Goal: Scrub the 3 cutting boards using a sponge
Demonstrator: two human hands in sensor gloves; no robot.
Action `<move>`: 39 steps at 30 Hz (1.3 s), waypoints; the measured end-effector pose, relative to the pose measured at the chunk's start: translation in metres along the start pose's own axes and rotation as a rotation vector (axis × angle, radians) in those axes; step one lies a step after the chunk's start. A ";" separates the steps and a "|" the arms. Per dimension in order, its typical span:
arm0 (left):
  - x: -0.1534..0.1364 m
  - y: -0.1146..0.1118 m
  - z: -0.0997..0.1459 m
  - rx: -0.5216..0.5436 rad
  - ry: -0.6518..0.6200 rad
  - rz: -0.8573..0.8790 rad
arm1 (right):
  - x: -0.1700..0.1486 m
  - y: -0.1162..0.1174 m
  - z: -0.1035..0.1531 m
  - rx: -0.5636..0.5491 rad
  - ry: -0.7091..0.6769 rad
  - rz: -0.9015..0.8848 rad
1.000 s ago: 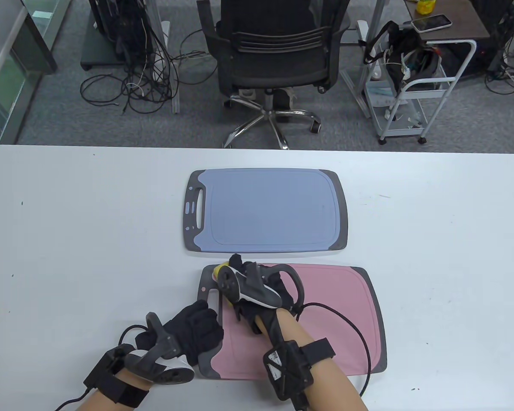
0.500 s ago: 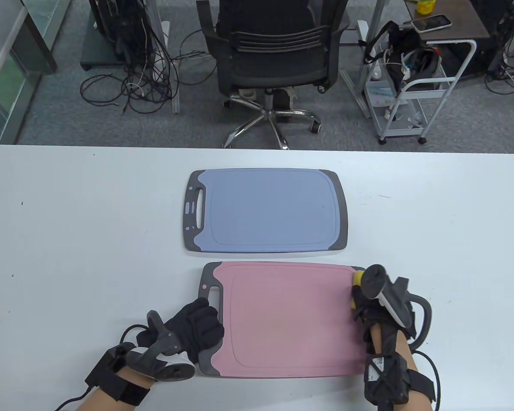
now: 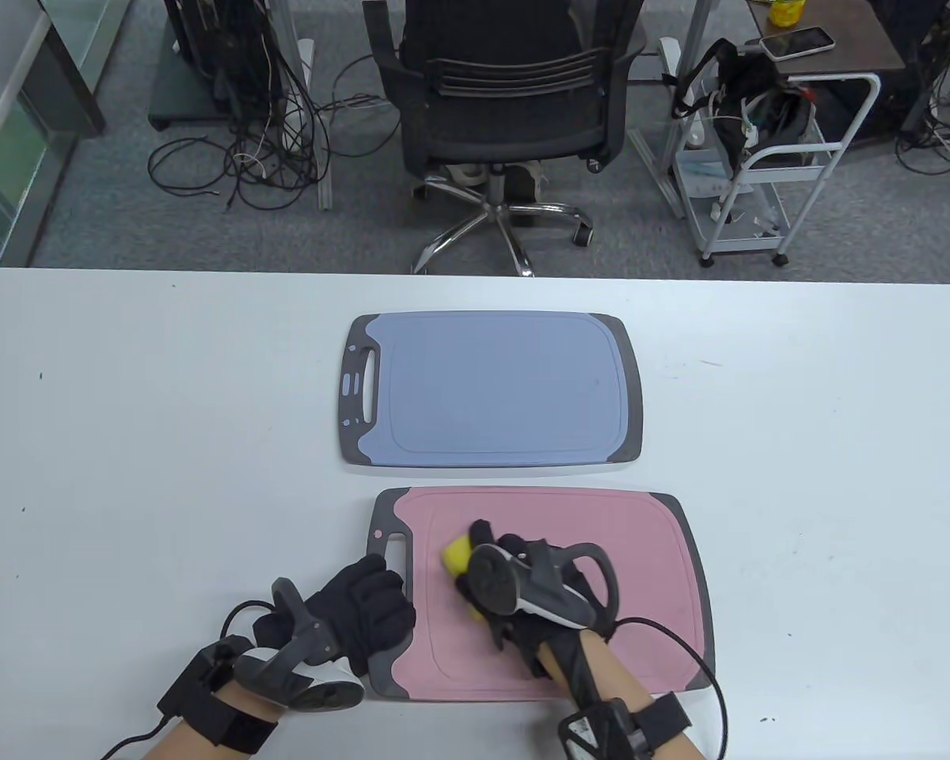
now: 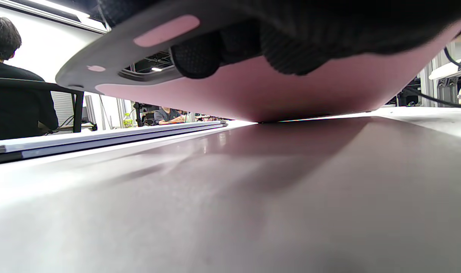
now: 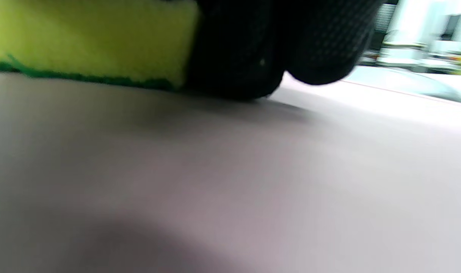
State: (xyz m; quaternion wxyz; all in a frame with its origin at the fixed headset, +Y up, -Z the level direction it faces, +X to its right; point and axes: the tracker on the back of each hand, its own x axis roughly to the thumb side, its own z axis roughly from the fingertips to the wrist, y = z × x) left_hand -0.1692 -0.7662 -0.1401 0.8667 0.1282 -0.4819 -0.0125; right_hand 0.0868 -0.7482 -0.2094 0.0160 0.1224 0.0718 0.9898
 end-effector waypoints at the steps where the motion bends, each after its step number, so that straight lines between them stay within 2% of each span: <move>1: 0.000 0.000 0.000 -0.001 0.003 0.002 | -0.032 0.003 0.003 0.001 0.107 -0.017; 3: -0.001 0.000 0.000 -0.001 0.006 0.009 | -0.082 0.007 0.009 0.018 0.287 -0.039; 4: -0.001 0.000 0.000 0.000 0.008 0.013 | -0.112 0.008 0.014 0.057 0.395 -0.022; 6: -0.002 0.000 0.000 -0.002 0.011 0.019 | -0.154 0.012 0.025 0.139 0.585 0.030; 8: -0.002 0.000 0.000 -0.002 0.013 0.019 | -0.173 0.017 0.031 0.163 0.629 -0.029; 9: -0.003 0.000 0.000 -0.004 0.013 0.018 | -0.173 0.018 0.031 0.132 0.613 -0.112; 10: -0.003 0.000 0.000 -0.005 0.015 0.020 | -0.169 0.019 0.030 0.094 0.618 -0.119; 11: -0.004 0.000 0.000 -0.002 0.017 0.031 | -0.157 0.017 0.025 0.078 0.582 -0.046; 13: -0.006 -0.001 0.000 -0.003 0.019 0.041 | -0.118 0.011 0.014 0.077 0.370 0.033; 15: -0.005 0.000 -0.001 -0.003 0.018 0.041 | -0.063 0.006 0.006 0.051 0.190 0.048; 16: -0.004 0.000 -0.001 -0.004 0.013 0.030 | -0.023 0.004 0.006 0.033 0.067 0.060; 17: -0.004 0.000 -0.001 -0.003 0.010 0.024 | -0.001 0.002 0.007 0.020 -0.006 0.072; 19: -0.002 0.000 -0.001 0.000 0.001 0.016 | 0.064 -0.002 0.016 -0.039 -0.253 0.141; 21: -0.002 0.001 0.000 0.004 -0.001 0.009 | 0.095 -0.004 0.023 -0.058 -0.374 0.113; 22: -0.001 0.001 0.000 0.009 -0.004 0.007 | 0.097 -0.004 0.023 -0.061 -0.354 0.108; 24: -0.001 0.001 0.000 0.011 -0.002 0.008 | 0.082 -0.004 0.021 -0.013 -0.322 0.114; 26: -0.002 0.000 -0.001 0.002 0.003 0.015 | 0.048 0.001 0.017 -0.024 -0.199 0.048; 28: -0.003 0.000 -0.002 -0.006 0.008 0.024 | 0.009 0.004 0.017 0.014 -0.081 0.073; 33: -0.002 0.000 -0.003 -0.014 0.008 0.016 | -0.124 0.019 0.042 0.052 0.350 0.024; 35: -0.002 0.000 -0.003 -0.013 0.008 0.017 | -0.163 0.023 0.054 0.085 0.499 0.013; 37: -0.003 0.000 -0.002 -0.009 0.009 0.023 | -0.177 0.027 0.060 0.103 0.555 -0.063; 38: -0.004 -0.001 -0.003 -0.003 0.013 0.027 | -0.173 0.027 0.059 0.086 0.528 -0.101; 39: -0.005 -0.001 -0.002 -0.004 0.015 0.035 | -0.162 0.025 0.055 0.054 0.503 -0.057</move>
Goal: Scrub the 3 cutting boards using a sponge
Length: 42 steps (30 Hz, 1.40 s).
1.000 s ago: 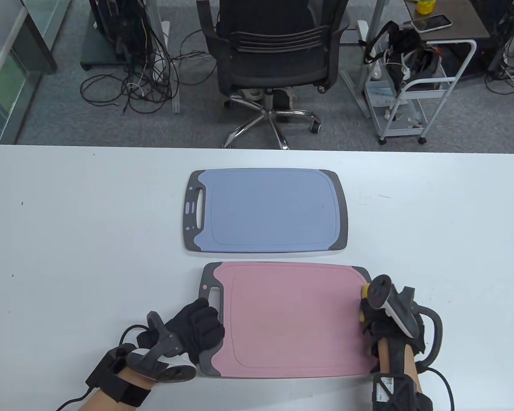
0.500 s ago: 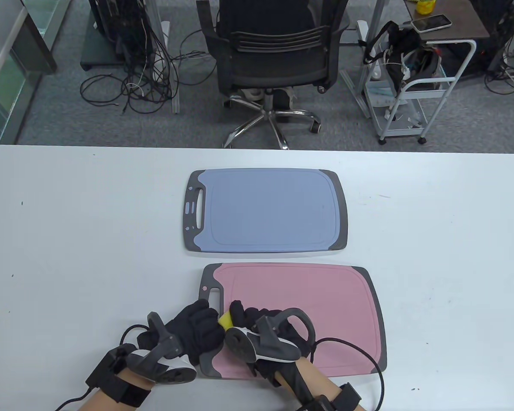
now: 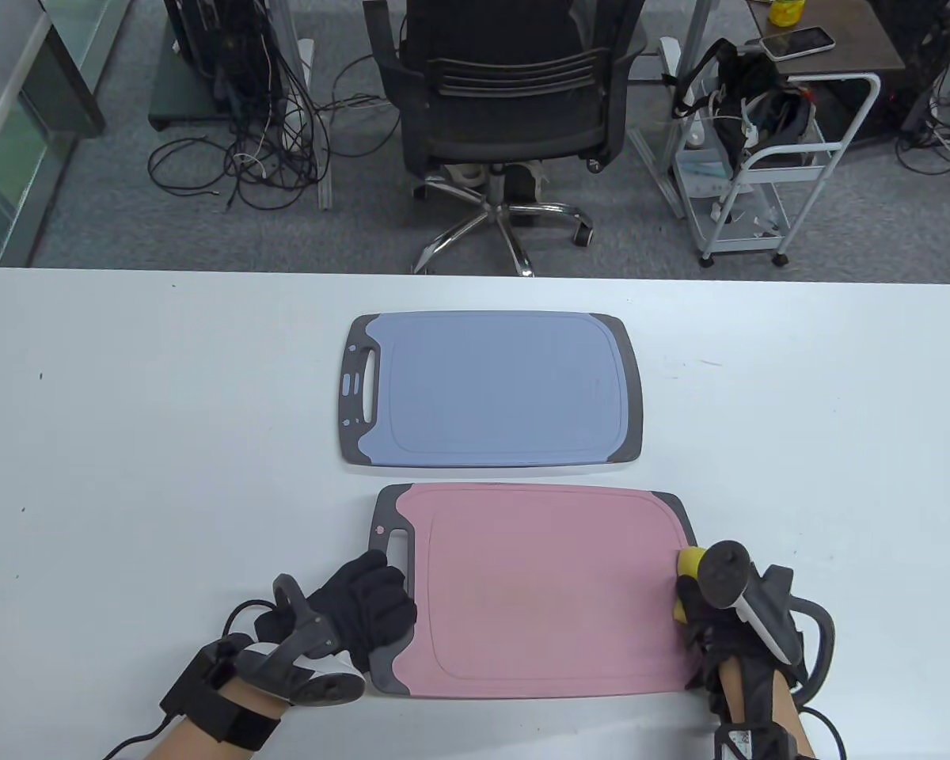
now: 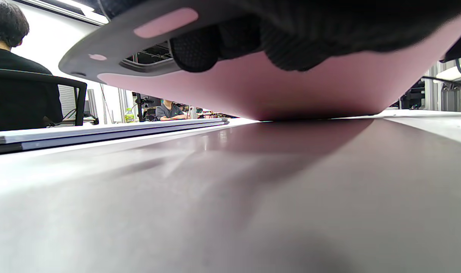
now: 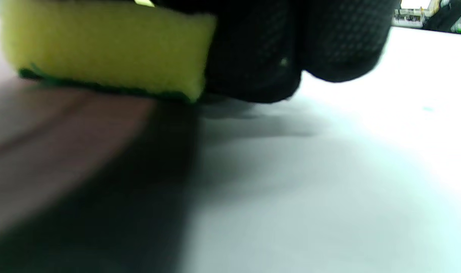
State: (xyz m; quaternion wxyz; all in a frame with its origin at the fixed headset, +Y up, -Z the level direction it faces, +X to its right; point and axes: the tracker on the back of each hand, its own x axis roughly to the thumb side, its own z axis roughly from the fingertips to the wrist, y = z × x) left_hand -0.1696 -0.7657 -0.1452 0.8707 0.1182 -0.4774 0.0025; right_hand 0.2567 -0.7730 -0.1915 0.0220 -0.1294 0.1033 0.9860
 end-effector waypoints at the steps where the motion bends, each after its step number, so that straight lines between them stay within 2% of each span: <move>1: -0.001 0.000 0.000 -0.001 0.001 0.006 | 0.013 -0.002 0.003 -0.020 -0.057 0.066; 4: 0.000 0.000 0.000 -0.001 -0.002 0.001 | 0.084 -0.006 0.023 -0.037 -0.333 0.068; 6: 0.001 0.001 0.000 -0.001 -0.007 -0.011 | 0.146 -0.008 0.048 -0.046 -0.551 0.078; 8: 0.002 0.001 0.000 0.002 -0.010 -0.017 | 0.191 -0.009 0.071 -0.080 -0.704 0.140; 11: 0.003 0.001 0.000 0.006 -0.015 -0.025 | 0.232 -0.011 0.097 -0.108 -0.871 0.149; 14: 0.002 0.001 0.001 0.011 -0.010 -0.016 | 0.226 -0.012 0.093 -0.097 -0.835 0.186; 16: 0.002 0.001 0.000 0.007 -0.009 -0.014 | 0.202 -0.010 0.080 -0.089 -0.748 0.113; 21: 0.002 0.000 -0.001 -0.002 -0.006 -0.011 | 0.087 -0.003 0.037 -0.039 -0.377 0.090; 25: 0.002 0.001 -0.001 -0.006 -0.007 -0.014 | 0.001 0.002 0.014 0.000 -0.053 0.057; 27: 0.002 0.001 -0.001 -0.004 -0.006 -0.014 | -0.010 0.001 0.010 0.032 -0.011 0.005; 29: 0.001 0.000 -0.001 -0.006 -0.002 -0.007 | 0.012 -0.001 0.015 0.011 -0.078 0.029; 30: 0.001 0.000 -0.002 -0.007 0.001 -0.001 | 0.036 -0.002 0.020 0.015 -0.196 0.053; 31: 0.000 0.000 -0.002 -0.007 0.001 0.000 | 0.056 -0.003 0.026 0.001 -0.258 0.060; 33: 0.002 0.000 -0.001 -0.007 -0.001 -0.009 | 0.133 -0.006 0.055 -0.014 -0.512 0.070; 38: 0.002 0.000 -0.001 -0.005 -0.004 -0.014 | 0.229 -0.010 0.103 -0.079 -0.830 0.188; 40: 0.001 0.000 -0.001 -0.001 0.003 -0.007 | 0.235 -0.012 0.105 -0.085 -0.815 0.209; 42: -0.001 0.000 -0.001 0.001 0.004 0.010 | 0.222 -0.013 0.095 -0.037 -0.782 0.183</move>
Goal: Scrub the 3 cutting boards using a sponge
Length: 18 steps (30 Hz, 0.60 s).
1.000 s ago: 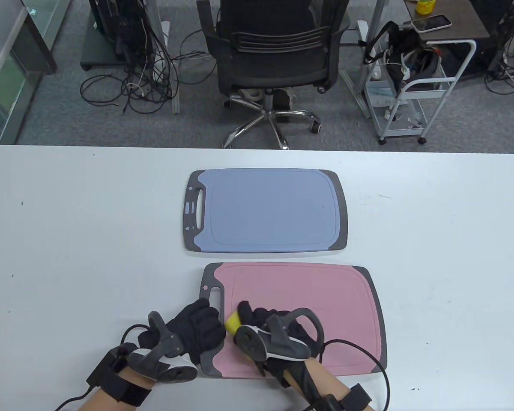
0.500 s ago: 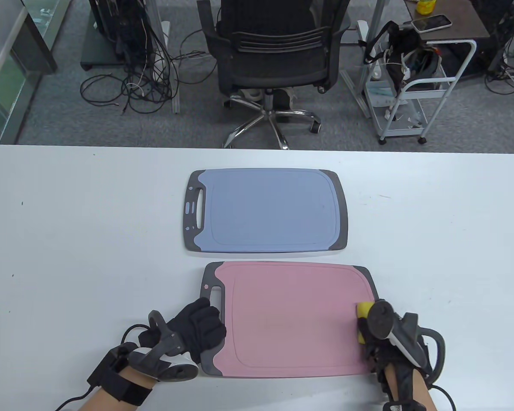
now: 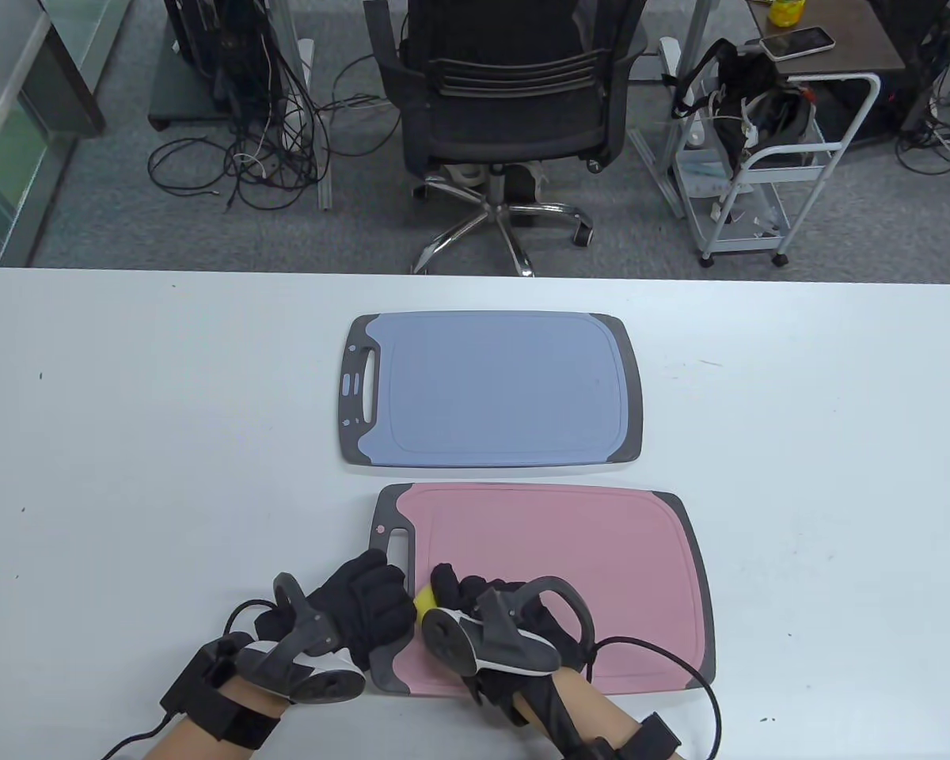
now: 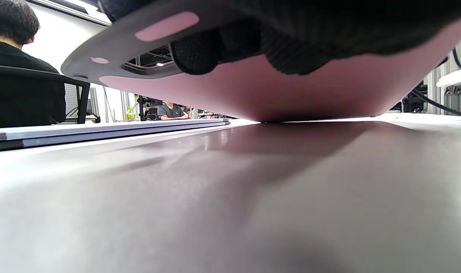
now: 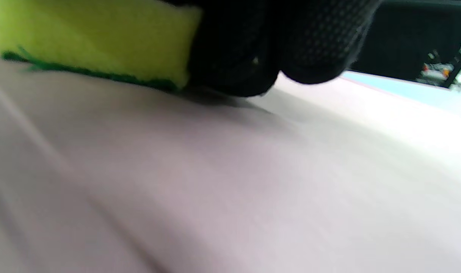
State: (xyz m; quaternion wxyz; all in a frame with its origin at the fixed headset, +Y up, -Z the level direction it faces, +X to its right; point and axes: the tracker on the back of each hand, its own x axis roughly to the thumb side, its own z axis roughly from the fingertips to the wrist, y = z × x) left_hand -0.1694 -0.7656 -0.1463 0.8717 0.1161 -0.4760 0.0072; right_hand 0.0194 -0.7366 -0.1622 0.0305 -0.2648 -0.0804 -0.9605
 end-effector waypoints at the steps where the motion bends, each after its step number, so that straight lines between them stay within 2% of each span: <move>1: 0.000 0.000 0.000 -0.002 -0.001 -0.003 | -0.016 0.004 0.004 0.005 0.068 -0.037; 3: 0.000 0.000 0.000 -0.002 -0.003 -0.006 | -0.049 0.011 0.016 0.055 0.173 -0.047; 4: 0.000 0.000 0.000 -0.004 -0.003 -0.008 | -0.077 0.019 0.030 0.045 0.258 -0.058; 6: 0.001 0.000 -0.001 -0.006 -0.004 -0.010 | -0.114 0.029 0.048 0.055 0.375 -0.081; 8: 0.001 0.000 -0.001 -0.006 -0.005 -0.016 | -0.162 0.043 0.076 0.068 0.557 -0.116; 10: 0.001 0.000 -0.001 -0.006 -0.006 -0.015 | -0.193 0.051 0.096 0.083 0.690 -0.136; 11: 0.001 0.000 -0.001 -0.007 -0.005 -0.011 | -0.199 0.053 0.101 0.090 0.709 -0.145; 12: 0.001 0.000 -0.001 -0.009 -0.003 -0.007 | -0.199 0.053 0.101 0.089 0.689 -0.171; 15: 0.000 0.000 -0.001 -0.005 0.001 0.001 | -0.166 0.044 0.082 0.048 0.548 -0.127; 16: 0.000 0.000 -0.001 -0.006 0.001 0.002 | -0.141 0.038 0.069 0.023 0.445 -0.120; 17: 0.001 0.000 -0.001 -0.005 0.001 -0.002 | -0.103 0.029 0.050 0.005 0.310 -0.120; 18: 0.001 0.000 -0.001 -0.005 -0.001 -0.007 | -0.081 0.024 0.042 -0.007 0.239 -0.120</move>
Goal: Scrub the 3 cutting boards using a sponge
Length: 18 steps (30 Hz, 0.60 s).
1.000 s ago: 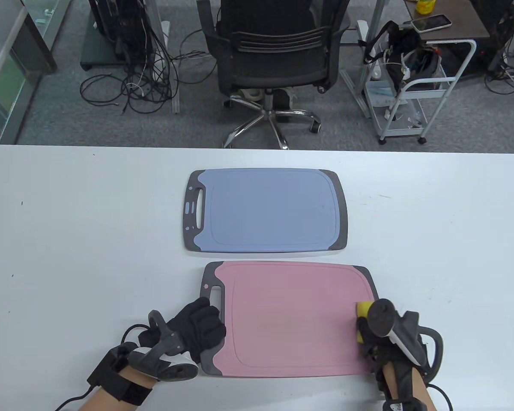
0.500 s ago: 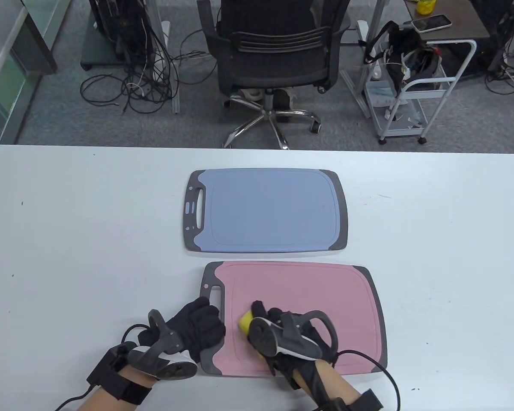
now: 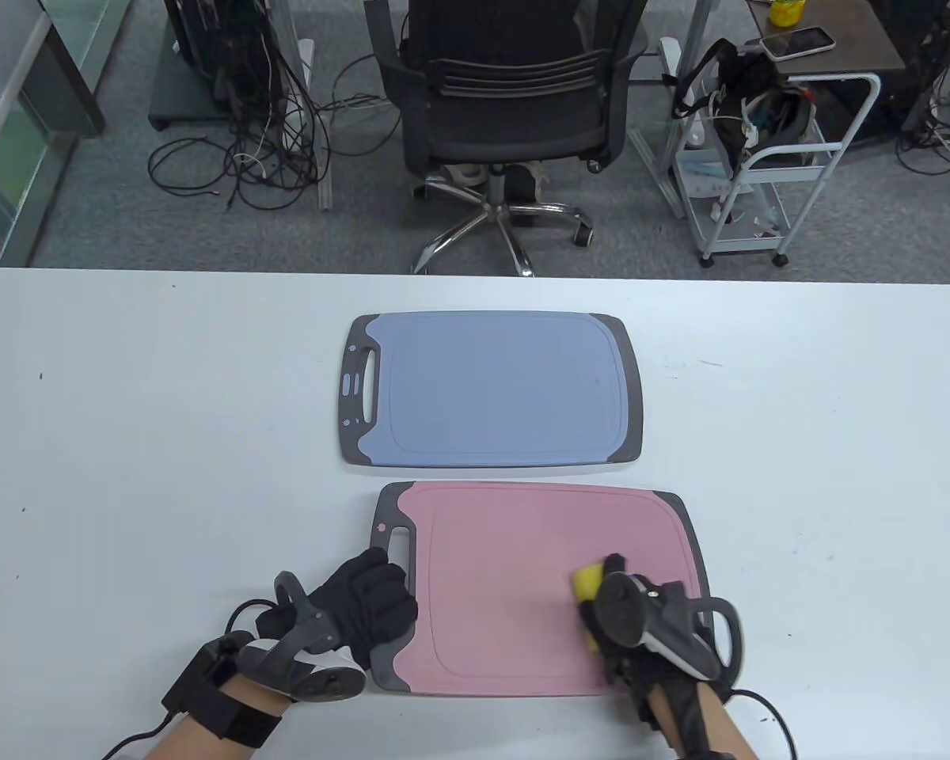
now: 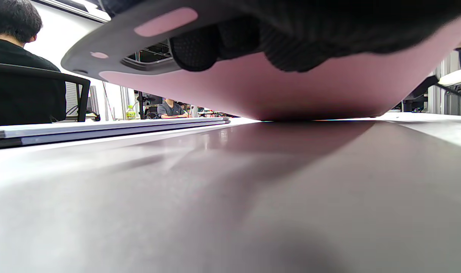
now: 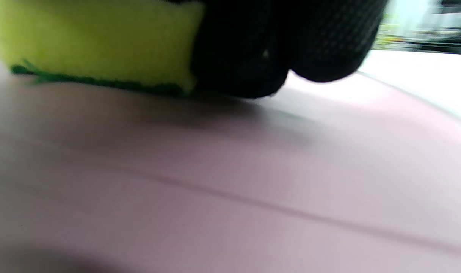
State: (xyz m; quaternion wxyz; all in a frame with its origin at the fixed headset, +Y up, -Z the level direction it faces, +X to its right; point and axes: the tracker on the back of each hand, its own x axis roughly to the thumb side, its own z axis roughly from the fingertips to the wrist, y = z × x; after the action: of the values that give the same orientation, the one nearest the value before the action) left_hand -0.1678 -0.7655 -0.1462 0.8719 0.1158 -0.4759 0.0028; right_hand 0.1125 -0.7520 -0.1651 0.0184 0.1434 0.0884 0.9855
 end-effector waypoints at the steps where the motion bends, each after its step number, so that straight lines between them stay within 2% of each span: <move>1: 0.001 0.000 0.000 0.001 -0.002 -0.005 | 0.030 -0.002 -0.003 -0.016 -0.084 0.009; 2: 0.001 0.000 0.000 0.002 -0.003 -0.010 | 0.062 -0.005 -0.005 -0.030 -0.175 0.038; 4: 0.002 0.001 0.000 0.004 -0.004 -0.015 | 0.104 -0.008 -0.005 -0.060 -0.307 0.086; 6: -0.001 0.001 0.001 0.007 0.007 -0.009 | 0.118 -0.009 -0.005 -0.101 -0.306 0.157; 7: -0.002 0.000 0.002 0.011 0.014 0.013 | 0.111 -0.010 -0.006 -0.071 -0.307 0.180; 9: -0.002 0.000 0.001 0.006 0.009 0.007 | 0.085 -0.007 -0.006 -0.087 -0.242 0.048; 11: -0.001 0.000 0.000 0.000 0.005 0.000 | 0.047 -0.003 -0.001 -0.045 -0.112 0.029; 13: -0.001 0.000 0.000 -0.003 0.005 -0.001 | -0.002 0.003 0.009 -0.034 0.025 0.040; 15: 0.000 0.000 0.000 -0.006 0.006 -0.006 | -0.063 0.012 0.027 -0.029 0.223 -0.007; 17: -0.001 0.000 0.000 -0.011 0.008 -0.003 | -0.112 0.018 0.043 -0.021 0.398 -0.022; 18: -0.001 0.000 0.000 -0.012 0.010 0.001 | -0.126 0.020 0.048 -0.009 0.455 -0.021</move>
State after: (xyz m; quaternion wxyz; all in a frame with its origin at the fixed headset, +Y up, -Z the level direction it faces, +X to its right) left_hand -0.1682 -0.7655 -0.1473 0.8749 0.1103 -0.4716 0.0007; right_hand 0.2465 -0.7711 -0.1517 0.0088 -0.0837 0.0875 0.9926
